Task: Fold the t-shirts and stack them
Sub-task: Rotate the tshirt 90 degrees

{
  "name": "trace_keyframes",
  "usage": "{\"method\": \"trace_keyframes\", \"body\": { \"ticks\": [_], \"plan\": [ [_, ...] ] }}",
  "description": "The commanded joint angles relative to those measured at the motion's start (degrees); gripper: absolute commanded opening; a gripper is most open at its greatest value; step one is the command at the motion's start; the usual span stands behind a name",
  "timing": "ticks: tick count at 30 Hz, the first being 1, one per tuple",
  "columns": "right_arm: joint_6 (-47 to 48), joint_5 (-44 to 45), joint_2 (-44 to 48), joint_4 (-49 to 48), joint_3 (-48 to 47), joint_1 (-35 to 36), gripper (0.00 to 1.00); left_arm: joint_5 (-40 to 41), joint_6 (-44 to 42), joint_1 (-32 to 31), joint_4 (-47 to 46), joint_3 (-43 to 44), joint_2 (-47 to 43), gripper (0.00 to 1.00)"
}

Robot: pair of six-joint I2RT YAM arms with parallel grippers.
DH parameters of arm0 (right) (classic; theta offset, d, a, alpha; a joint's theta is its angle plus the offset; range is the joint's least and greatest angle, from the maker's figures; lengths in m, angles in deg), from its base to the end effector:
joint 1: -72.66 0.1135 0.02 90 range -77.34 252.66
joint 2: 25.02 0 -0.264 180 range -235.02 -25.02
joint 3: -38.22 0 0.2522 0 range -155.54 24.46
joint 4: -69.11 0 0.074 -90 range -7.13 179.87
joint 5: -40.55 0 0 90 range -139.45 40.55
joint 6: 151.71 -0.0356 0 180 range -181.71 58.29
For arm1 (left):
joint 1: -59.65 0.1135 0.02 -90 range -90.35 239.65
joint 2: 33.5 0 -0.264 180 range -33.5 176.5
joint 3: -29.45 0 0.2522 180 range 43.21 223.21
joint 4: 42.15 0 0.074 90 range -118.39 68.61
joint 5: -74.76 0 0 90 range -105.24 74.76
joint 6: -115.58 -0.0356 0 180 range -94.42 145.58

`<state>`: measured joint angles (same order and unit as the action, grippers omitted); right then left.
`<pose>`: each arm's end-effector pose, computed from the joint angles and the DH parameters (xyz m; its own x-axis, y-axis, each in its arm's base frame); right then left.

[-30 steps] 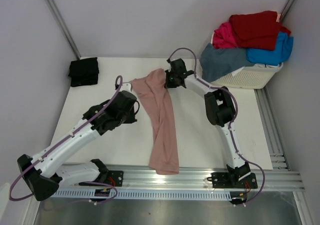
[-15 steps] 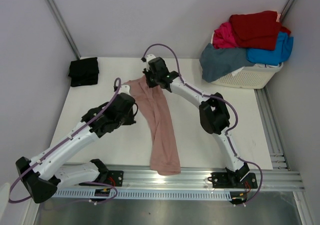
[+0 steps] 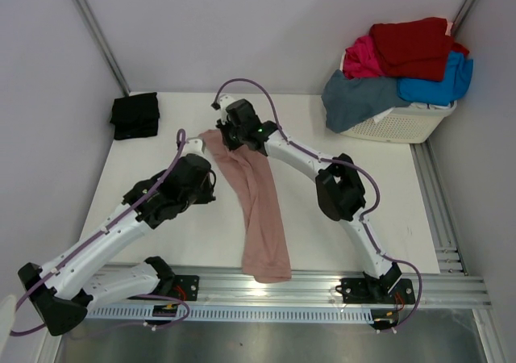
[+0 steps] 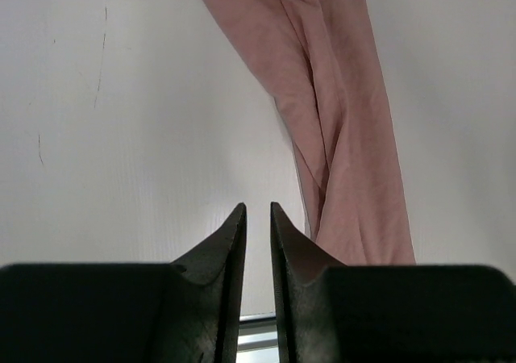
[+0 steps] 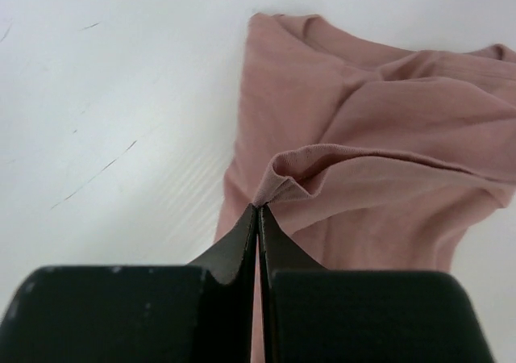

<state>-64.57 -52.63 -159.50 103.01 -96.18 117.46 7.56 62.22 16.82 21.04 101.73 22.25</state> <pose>0.3875 0.3875 0.2403 -0.4328 -0.3596 -0.8267 -0.7155 0.6949 0.0723 0.1462 -0.1167 0.3258 -0.6856 -0.1146 -0.7189 0.0280 0.9826 -0.1834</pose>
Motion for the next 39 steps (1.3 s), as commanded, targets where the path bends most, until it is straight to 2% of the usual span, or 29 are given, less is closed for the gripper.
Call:
{"method": "trace_keyframes", "body": {
  "ticks": [1, 22, 25, 26, 29, 31, 34, 35, 39],
  "plan": [
    [1.3, -2.4, -0.7, 0.2, -2.8, 1.6, 0.0, 0.9, 1.4, 0.5, -1.8, -0.7, -1.3, 0.21],
    [-1.0, -8.4, -6.1, 0.2, -5.6, 3.5, 0.0, 0.1, 2.6, 0.5, -1.1, -2.2, -3.2, 0.2],
    [-0.9, -8.3, -6.9, 0.9, -5.1, 4.2, 0.13, 0.0, 2.9, 0.5, -0.8, -3.0, -3.5, 0.2],
    [-0.6, -6.4, -6.9, 1.0, -4.9, 4.3, 0.24, -0.1, 3.0, 0.5, -0.7, -3.0, -3.5, 0.2],
    [-0.2, -4.4, -6.0, 0.7, -4.1, 4.3, 0.37, -0.3, 3.2, 0.5, -0.7, -3.5, -4.0, 0.2],
    [0.1, -3.9, -4.5, 0.3, -4.2, 4.3, 0.4, -0.4, 3.3, 0.5, -1.0, -3.8, -4.2, 0.2],
    [0.9, -3.2, -2.8, -0.5, -4.3, 4.2, 0.5, -0.6, 3.3, 0.5, -1.2, -3.9, -4.5, 0.2],
    [0.9, -3.1, -2.1, -0.3, -4.6, 3.9, 0.57, -0.6, 3.3, 0.5, -1.1, -3.7, -4.6, 0.2],
    [-1.6, -2.5, -0.4, -0.2, -4.8, 1.9, 0.63, 0.3, 3.3, 0.5, -0.8, -4.1, -6.1, 0.2]
  ]
}}
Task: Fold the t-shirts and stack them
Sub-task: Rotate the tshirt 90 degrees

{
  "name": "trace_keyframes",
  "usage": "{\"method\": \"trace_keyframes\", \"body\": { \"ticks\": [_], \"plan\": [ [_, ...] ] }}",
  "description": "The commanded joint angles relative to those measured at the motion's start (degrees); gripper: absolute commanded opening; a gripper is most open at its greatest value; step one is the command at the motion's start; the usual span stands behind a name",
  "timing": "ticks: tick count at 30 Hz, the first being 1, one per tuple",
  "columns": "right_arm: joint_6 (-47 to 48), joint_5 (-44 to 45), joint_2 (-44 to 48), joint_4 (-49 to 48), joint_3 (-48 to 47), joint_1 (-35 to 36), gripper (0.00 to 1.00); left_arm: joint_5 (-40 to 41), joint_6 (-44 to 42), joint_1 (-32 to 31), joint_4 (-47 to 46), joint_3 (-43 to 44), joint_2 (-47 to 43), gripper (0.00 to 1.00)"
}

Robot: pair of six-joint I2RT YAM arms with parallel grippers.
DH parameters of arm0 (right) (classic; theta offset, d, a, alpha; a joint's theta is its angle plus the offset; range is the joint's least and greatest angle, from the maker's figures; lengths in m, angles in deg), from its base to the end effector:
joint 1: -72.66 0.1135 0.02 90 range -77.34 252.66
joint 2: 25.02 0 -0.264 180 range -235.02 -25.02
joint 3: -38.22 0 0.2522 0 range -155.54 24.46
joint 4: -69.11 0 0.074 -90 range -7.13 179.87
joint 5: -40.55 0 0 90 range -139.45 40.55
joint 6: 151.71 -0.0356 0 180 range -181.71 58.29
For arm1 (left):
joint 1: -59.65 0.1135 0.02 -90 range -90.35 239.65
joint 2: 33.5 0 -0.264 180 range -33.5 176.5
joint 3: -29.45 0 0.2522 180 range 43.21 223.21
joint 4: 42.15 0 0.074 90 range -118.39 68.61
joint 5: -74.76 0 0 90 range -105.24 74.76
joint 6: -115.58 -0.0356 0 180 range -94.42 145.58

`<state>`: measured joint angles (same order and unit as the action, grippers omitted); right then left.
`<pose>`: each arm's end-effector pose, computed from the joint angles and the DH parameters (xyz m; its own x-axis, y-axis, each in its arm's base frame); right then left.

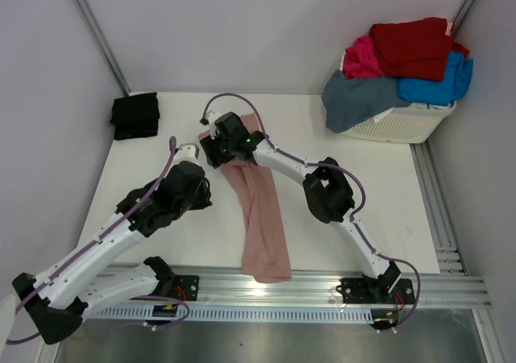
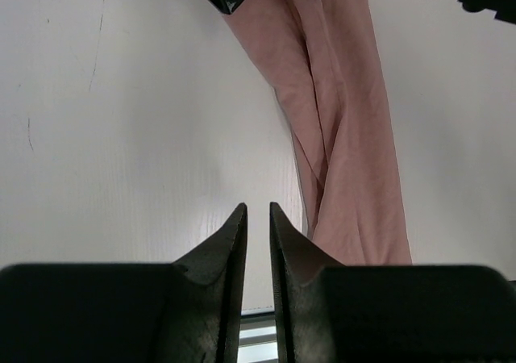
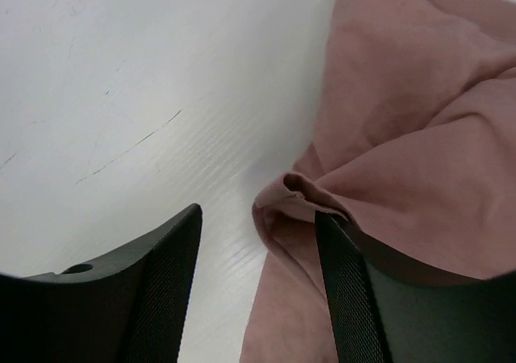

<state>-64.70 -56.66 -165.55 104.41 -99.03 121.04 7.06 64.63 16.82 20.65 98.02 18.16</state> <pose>0.3693 0.4224 0.1987 -0.4557 -0.4350 -0.7766 -0.7841 0.6091 0.1189 0.1353 -0.1070 0.3171 -0.6832 -0.1615 -0.7122 0.0063 0.9739 -0.2269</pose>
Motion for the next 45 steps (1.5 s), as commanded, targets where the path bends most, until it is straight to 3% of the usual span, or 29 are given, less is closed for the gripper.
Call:
{"method": "trace_keyframes", "body": {
  "ticks": [1, 8, 18, 26, 36, 41, 45],
  "plan": [
    [-2.5, 1.4, 6.1, -1.8, -1.7, -2.3, 0.63, 1.0, 1.0, 0.5, -0.4, -0.6, -2.5, 0.2],
    [-10.9, -2.9, 9.2, -6.6, 4.0, -8.8, 0.59, 1.0, 0.0, 0.5, -3.2, -3.9, -8.2, 0.21],
    [-11.0, 3.0, 7.1, -2.3, 4.1, -10.7, 0.56, 0.4, -1.8, 0.5, -4.1, -3.7, -6.5, 0.21],
    [-12.2, 3.9, 3.9, -1.2, 4.5, -12.0, 0.44, -0.9, -3.0, 0.5, -4.6, -3.8, -5.1, 0.21],
    [-11.8, 4.7, 1.5, -0.9, 6.2, -13.4, 0.43, -0.5, -4.3, 0.5, -4.1, -3.6, -5.3, 0.21],
    [-12.7, 3.4, 1.0, -1.3, 7.5, -14.1, 0.32, -0.1, -4.6, 0.5, -4.1, -3.2, -4.8, 0.21],
    [-12.9, 2.8, 1.1, -1.7, 7.5, -14.2, 0.08, -0.3, -4.8, 0.5, -4.2, -3.1, -4.4, 0.21]
  ]
}}
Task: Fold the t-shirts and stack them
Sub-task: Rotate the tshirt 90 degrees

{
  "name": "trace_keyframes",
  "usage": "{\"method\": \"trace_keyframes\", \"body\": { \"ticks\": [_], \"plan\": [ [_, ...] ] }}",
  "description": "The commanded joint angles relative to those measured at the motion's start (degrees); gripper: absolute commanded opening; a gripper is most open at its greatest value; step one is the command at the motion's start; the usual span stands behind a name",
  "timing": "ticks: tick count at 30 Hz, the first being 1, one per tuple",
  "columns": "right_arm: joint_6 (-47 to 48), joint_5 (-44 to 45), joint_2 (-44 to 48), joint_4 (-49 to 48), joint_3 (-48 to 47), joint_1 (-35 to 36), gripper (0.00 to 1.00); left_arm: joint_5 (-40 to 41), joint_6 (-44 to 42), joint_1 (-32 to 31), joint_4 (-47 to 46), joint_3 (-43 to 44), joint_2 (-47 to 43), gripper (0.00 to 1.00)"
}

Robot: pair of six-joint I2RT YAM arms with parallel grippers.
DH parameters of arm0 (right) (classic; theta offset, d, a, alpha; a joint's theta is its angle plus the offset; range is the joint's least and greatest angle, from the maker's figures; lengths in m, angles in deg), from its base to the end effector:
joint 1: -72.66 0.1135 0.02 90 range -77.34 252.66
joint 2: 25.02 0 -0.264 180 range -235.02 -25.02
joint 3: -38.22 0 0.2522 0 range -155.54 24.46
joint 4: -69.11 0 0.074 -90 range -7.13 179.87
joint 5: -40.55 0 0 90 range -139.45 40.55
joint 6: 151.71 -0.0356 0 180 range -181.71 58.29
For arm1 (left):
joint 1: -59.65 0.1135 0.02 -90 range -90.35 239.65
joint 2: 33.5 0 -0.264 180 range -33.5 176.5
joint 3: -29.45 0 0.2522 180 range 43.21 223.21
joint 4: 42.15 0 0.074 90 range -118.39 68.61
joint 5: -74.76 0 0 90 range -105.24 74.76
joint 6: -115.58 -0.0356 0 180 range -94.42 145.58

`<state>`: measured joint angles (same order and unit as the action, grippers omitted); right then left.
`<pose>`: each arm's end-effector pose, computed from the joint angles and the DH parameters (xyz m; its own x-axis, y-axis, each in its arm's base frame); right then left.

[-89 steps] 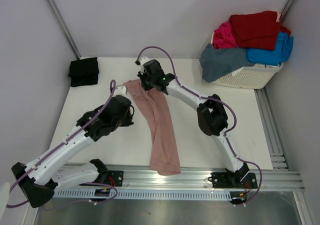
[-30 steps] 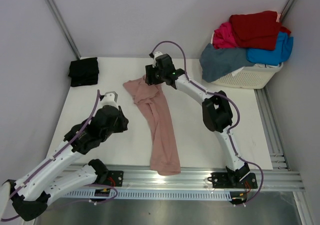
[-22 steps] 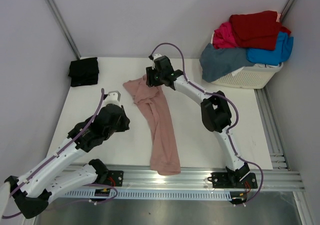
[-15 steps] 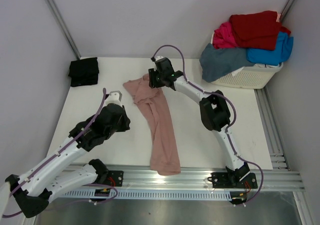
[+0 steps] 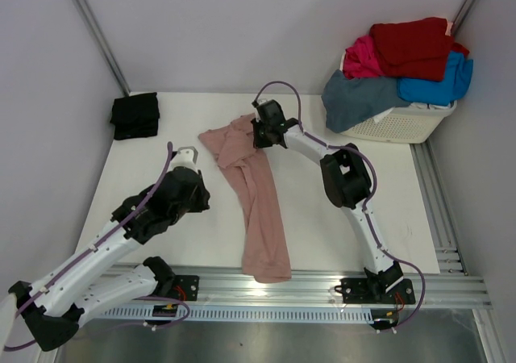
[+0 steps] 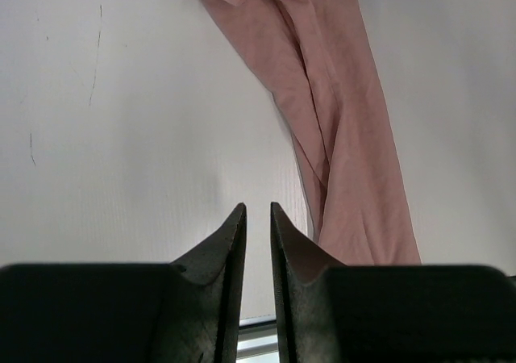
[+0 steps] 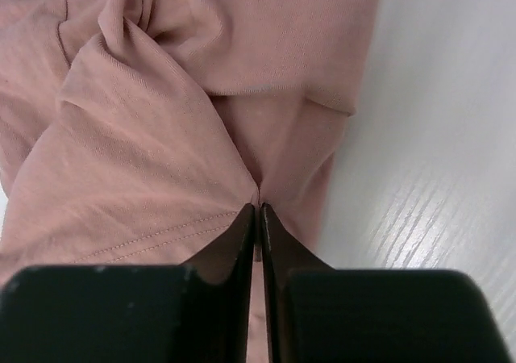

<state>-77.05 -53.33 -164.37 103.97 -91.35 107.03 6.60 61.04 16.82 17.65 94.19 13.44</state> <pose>0.4499 0.3107 0.1657 -0.7188 -0.1719 -0.6736 -0.4281 0.8729 0.2341 0.1259 -0.0987 0.3119 -0.6482 -0.1334 -0.7497 0.0642 0.9715 -0.2284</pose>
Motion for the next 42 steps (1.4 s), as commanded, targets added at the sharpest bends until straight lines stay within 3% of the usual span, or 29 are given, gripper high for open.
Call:
{"method": "trace_keyframes", "body": {
  "ticks": [1, 6, 30, 33, 40, 42],
  "plan": [
    [-0.7, -0.5, 0.1, -1.4, -0.3, -0.2, 0.06, 0.1, -1.1, 0.5, -1.3, 0.6, 0.5, 0.21],
    [-0.8, -0.3, 1.5, -2.5, -0.5, -0.2, 0.0, -0.9, -1.0, 0.5, -1.8, 0.4, 1.0, 0.21],
    [-10.2, -12.8, 8.4, -18.8, -0.2, 0.7, 0.0, 2.4, 2.5, 0.5, 0.3, -0.8, -1.0, 0.19],
    [-9.9, -13.6, 6.5, -16.5, -3.6, 1.4, 0.0, 1.9, 2.2, 0.5, 0.2, -0.8, -0.7, 0.19],
    [-6.0, -3.7, -1.2, -1.4, -14.5, 2.4, 0.01, 0.9, 1.7, 0.5, -0.5, -1.2, 0.0, 0.19],
    [-6.5, -2.0, -1.8, -0.1, -14.4, 2.2, 0.11, 0.5, 1.6, 0.5, -0.6, -1.2, 0.3, 0.19]
  ]
}}
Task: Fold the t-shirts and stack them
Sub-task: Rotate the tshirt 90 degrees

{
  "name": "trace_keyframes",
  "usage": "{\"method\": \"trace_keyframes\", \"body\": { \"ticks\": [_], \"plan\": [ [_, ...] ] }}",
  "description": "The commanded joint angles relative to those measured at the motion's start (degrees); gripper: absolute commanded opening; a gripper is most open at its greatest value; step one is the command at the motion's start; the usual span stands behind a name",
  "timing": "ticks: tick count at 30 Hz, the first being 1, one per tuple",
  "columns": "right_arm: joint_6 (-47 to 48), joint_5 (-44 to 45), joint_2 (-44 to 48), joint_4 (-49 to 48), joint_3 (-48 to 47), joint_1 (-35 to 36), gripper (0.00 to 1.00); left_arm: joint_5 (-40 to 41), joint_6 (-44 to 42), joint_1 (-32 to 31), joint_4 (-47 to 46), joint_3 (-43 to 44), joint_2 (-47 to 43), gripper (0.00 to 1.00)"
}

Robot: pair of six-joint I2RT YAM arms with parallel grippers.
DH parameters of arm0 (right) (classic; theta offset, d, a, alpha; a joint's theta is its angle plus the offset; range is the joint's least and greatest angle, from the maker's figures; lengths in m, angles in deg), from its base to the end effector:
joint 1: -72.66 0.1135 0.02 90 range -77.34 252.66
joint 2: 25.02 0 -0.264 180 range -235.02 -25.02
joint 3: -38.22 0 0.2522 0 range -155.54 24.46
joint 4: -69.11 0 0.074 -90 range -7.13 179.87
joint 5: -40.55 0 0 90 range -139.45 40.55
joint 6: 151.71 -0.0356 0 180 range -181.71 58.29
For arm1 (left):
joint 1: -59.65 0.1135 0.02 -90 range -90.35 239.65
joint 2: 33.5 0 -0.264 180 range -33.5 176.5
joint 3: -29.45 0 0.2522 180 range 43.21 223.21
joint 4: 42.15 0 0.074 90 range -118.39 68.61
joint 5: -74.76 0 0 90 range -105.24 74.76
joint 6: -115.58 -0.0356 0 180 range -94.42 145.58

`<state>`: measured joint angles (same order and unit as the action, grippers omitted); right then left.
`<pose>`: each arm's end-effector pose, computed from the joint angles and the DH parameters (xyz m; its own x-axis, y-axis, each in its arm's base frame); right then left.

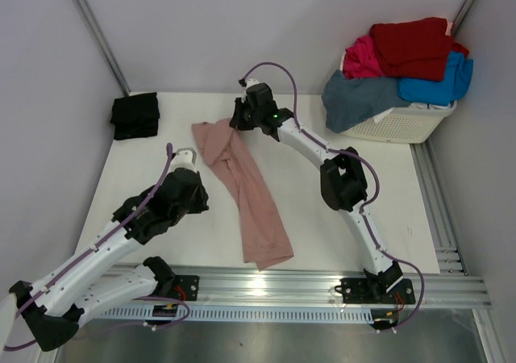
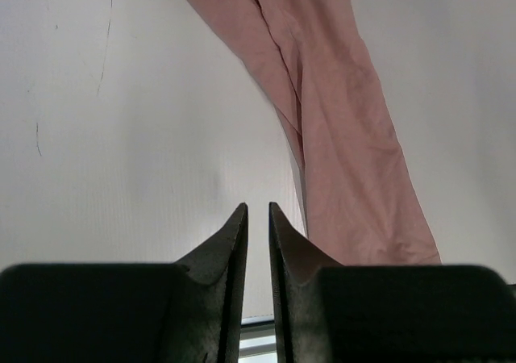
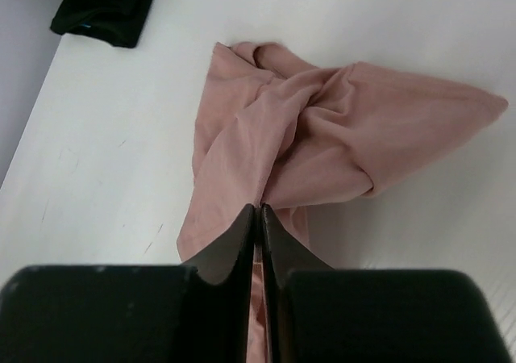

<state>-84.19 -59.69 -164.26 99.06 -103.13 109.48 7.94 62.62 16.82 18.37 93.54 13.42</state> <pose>0.4512 0.3457 0.2442 -0.6191 0.0066 -0.7853 -0.5183 0.7479 0.4148 0.1256 -0.0973 0.3075 -0.6518 -0.1508 -0.7432 0.0280 0.9746 -0.2223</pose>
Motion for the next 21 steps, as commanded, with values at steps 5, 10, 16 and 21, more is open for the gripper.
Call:
{"method": "trace_keyframes", "body": {
  "ticks": [5, 10, 16, 21],
  "plan": [
    [2.1, 7.1, -0.9, 5.4, -1.2, -0.3, 0.35, -1.5, -0.3, 0.5, -1.6, -0.6, 0.5, 0.19],
    [2.5, 7.1, -0.4, 4.6, -1.0, 0.1, 0.43, -2.1, -0.2, 0.5, -1.8, -0.6, 0.5, 0.19],
    [2.2, 5.9, -1.4, 4.1, -1.2, 0.3, 0.44, -2.1, -0.2, 0.5, -1.4, -0.5, 0.2, 0.19],
    [2.0, 4.5, -2.4, 4.2, -1.3, 0.4, 0.41, -2.2, 0.1, 0.5, -1.1, -1.0, -0.1, 0.19]
  ]
}}
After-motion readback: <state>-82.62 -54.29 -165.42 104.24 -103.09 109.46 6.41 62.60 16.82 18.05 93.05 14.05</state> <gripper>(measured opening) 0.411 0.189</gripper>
